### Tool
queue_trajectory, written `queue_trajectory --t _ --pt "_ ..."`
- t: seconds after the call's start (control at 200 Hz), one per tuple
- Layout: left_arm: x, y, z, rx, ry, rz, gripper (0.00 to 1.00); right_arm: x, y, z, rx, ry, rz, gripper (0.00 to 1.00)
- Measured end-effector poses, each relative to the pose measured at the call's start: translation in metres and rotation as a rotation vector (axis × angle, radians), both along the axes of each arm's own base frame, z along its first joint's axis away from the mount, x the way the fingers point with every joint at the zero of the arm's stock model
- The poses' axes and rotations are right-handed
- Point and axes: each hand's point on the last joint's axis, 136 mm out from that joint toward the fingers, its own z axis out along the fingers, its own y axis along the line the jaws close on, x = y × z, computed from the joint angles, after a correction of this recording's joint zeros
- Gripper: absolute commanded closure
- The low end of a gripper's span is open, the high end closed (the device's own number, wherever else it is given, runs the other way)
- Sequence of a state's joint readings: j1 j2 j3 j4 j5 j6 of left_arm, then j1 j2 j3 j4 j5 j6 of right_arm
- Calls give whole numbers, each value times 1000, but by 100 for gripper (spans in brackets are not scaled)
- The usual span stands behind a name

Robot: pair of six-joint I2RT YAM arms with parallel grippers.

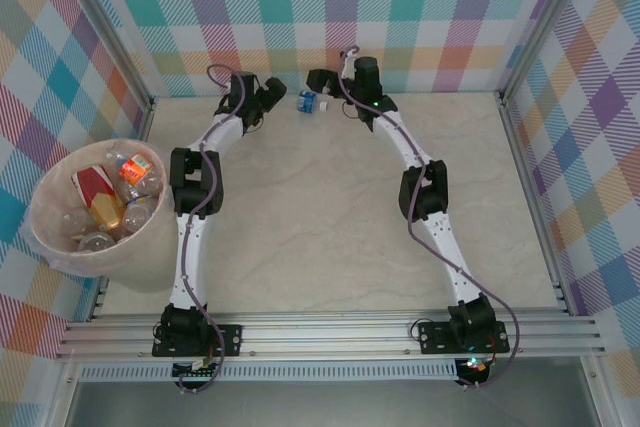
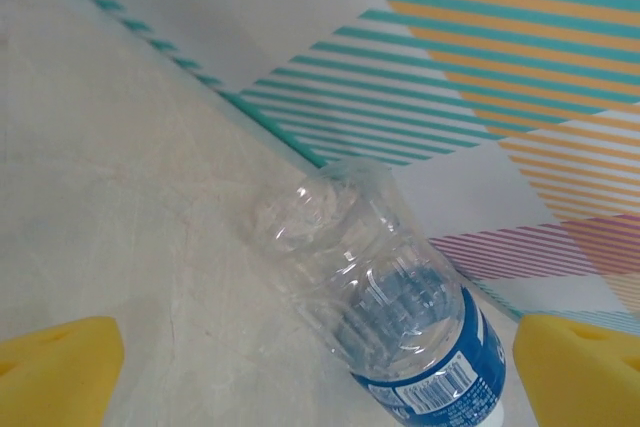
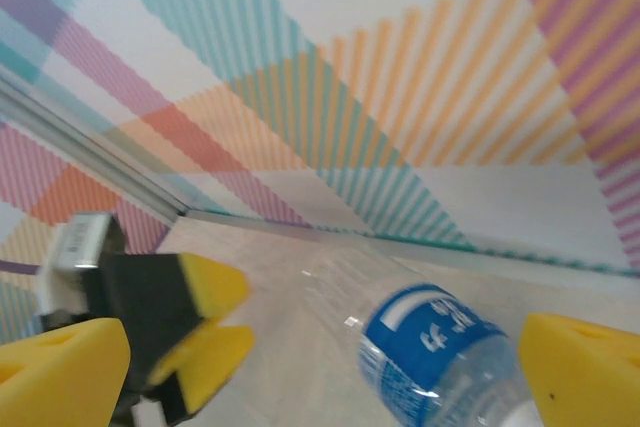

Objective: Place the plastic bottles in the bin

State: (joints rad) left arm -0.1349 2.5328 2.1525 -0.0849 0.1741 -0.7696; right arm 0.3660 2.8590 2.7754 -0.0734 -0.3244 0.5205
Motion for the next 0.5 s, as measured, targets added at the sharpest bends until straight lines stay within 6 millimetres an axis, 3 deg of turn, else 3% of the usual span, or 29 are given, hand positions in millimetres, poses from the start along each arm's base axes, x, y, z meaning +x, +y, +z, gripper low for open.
queue_trajectory --t 0.32,0.5 --pt "3 -12 8 -37 58 19 0 8 -3 -89 36 148 -40 0" --pt "12 -23 2 -43 75 -2 0 0 17 -80 79 100 31 0"
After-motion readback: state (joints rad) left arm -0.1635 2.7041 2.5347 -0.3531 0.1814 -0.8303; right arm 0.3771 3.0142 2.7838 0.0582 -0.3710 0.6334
